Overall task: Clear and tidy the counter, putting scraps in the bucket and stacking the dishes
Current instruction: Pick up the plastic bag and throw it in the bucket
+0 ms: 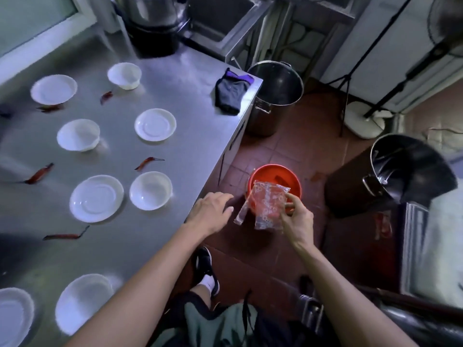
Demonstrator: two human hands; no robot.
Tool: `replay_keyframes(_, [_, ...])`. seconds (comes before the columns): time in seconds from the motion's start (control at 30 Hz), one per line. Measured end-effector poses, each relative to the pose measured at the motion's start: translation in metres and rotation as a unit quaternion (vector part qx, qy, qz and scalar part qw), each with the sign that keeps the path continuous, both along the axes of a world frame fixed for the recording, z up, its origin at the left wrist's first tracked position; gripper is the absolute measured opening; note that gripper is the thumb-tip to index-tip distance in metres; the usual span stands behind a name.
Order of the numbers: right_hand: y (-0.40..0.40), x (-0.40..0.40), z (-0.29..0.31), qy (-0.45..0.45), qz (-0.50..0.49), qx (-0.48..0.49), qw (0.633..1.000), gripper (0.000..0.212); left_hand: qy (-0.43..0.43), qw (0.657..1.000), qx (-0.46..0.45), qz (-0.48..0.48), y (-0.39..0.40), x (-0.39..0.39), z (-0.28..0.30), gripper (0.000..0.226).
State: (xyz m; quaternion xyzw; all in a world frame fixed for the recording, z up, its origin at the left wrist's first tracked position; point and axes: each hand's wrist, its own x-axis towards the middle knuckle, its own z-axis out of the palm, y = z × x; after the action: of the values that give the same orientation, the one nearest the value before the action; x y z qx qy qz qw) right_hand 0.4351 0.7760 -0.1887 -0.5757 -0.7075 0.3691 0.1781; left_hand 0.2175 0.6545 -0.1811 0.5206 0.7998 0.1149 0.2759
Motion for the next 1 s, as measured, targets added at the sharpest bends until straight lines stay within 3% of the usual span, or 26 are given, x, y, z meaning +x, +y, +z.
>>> replay_keyframes(0.43, [0.071, 0.037, -0.048, -0.060, -0.095, -0.050, 0.992, 0.047, -0.009, 0.988, -0.079, -0.131, 0.120, 0.008, -0.037, 0.044])
replay_keyframes(0.77, [0.189, 0.078, -0.090, -0.072, -0.109, -0.103, 0.986, 0.046, 0.019, 0.978, -0.145, -0.150, 0.240, 0.046, -0.046, 0.044])
replay_keyframes(1.0, [0.248, 0.086, -0.116, -0.099, -0.092, -0.130, 0.982, 0.041, -0.008, 0.976, -0.162, -0.144, 0.299, 0.069, -0.075, 0.044])
